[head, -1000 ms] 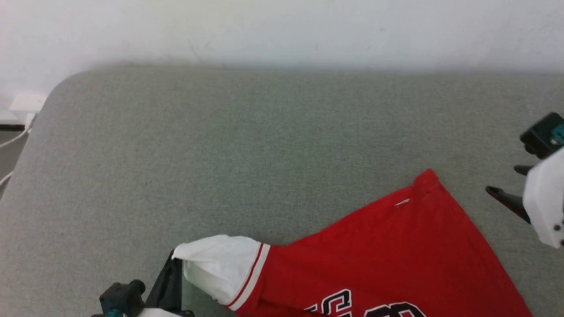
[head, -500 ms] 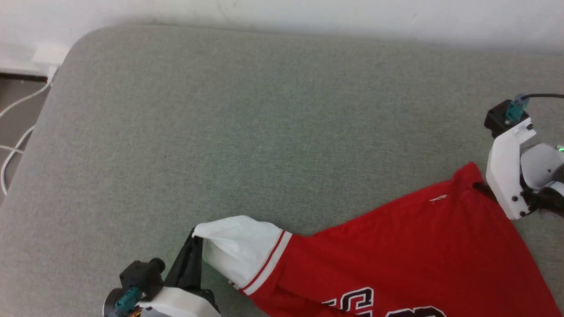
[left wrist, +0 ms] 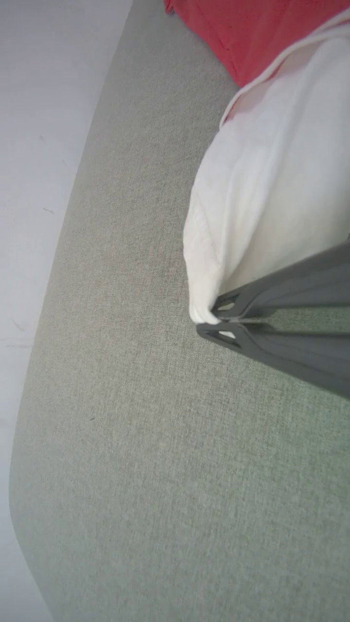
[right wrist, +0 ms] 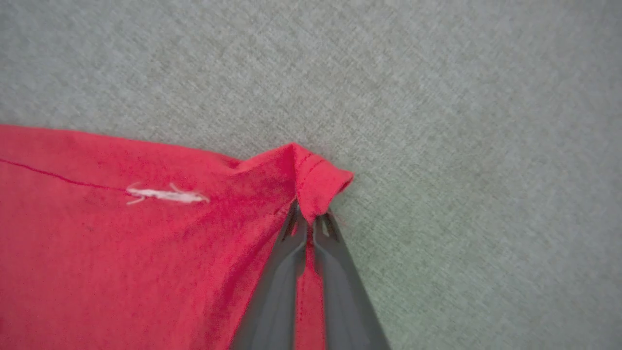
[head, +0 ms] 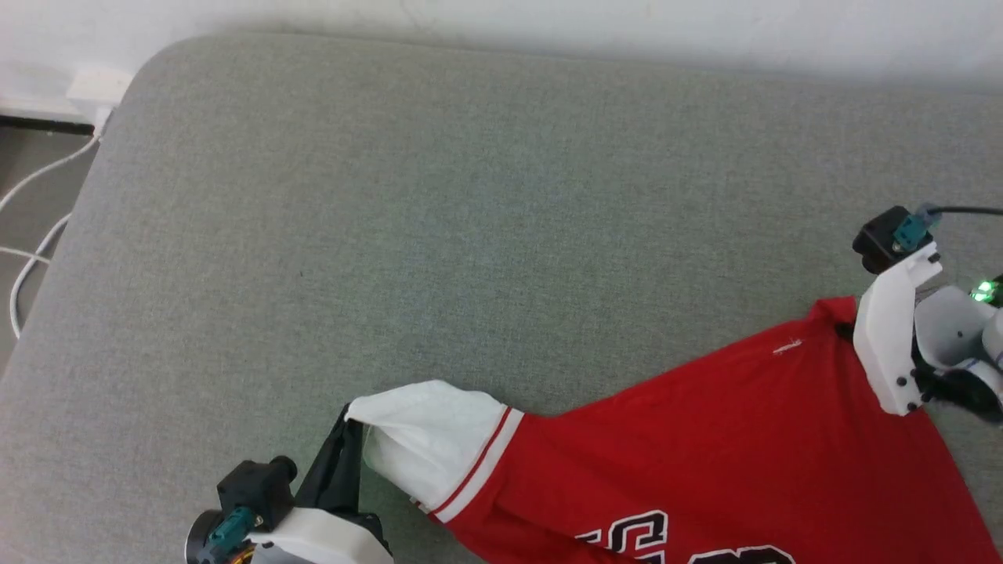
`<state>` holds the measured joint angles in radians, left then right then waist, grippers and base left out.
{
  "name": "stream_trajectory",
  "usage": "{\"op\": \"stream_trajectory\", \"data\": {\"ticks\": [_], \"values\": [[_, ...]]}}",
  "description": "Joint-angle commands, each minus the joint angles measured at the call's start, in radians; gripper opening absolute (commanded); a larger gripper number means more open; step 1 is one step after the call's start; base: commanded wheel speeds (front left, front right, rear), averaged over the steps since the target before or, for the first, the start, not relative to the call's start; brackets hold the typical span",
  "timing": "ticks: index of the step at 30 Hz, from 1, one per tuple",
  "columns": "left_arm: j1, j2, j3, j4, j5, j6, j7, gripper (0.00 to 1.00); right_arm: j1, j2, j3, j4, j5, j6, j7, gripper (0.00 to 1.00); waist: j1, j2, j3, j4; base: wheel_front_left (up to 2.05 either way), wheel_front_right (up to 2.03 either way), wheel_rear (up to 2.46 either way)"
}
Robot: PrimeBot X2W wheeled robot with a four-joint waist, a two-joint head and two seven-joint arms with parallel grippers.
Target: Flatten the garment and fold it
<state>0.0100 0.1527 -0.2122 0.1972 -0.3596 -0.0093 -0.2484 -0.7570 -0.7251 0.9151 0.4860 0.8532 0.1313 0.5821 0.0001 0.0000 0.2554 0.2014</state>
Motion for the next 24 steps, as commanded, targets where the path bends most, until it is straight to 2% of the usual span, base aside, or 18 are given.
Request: {"op": "stream_trajectory", "data": {"ticks": [1, 8, 13, 19, 24], "values": [[0.0, 0.003, 0.006, 0.004, 0.005, 0.001, -0.008, 0.0, 0.04, 0.009, 0.021, 0.004, 0.016, -0.001, -0.026, 0.0, -0.0001, 0.0, -0.036, -0.018, 0.0, 0.0, 0.0], [0.025, 0.047, 0.021, -0.021, 0.018, 0.013, -0.005, 0.0, 0.034, -0.036, 0.015, -0.074, 0.028, -0.001, -0.278, 0.0, -0.0001, 0.0, -0.154, -0.07, 0.0, 0.0, 0.0], [-0.013, 0.1, 0.041, -0.075, 0.039, 0.021, 0.011, 0.0, 0.043, -0.054, -0.023, -0.117, 0.026, -0.001, -0.409, 0.0, -0.0001, 0.0, -0.227, -0.103, 0.0, 0.0, 0.0], [-0.158, 0.158, 0.055, -0.158, 0.078, 0.025, 0.048, 0.0, 0.024, -0.041, -0.114, -0.159, -0.02, -0.001, -0.509, 0.0, -0.0001, 0.0, -0.275, -0.134, 0.0, 0.0, 0.0], [-0.352, 0.185, 0.049, -0.165, 0.105, 0.008, 0.076, 0.0, -0.02, 0.002, -0.251, -0.153, -0.101, -0.001, -0.576, 0.0, -0.0001, 0.0, -0.284, -0.149, 0.0, 0.0, 0.0]]}}
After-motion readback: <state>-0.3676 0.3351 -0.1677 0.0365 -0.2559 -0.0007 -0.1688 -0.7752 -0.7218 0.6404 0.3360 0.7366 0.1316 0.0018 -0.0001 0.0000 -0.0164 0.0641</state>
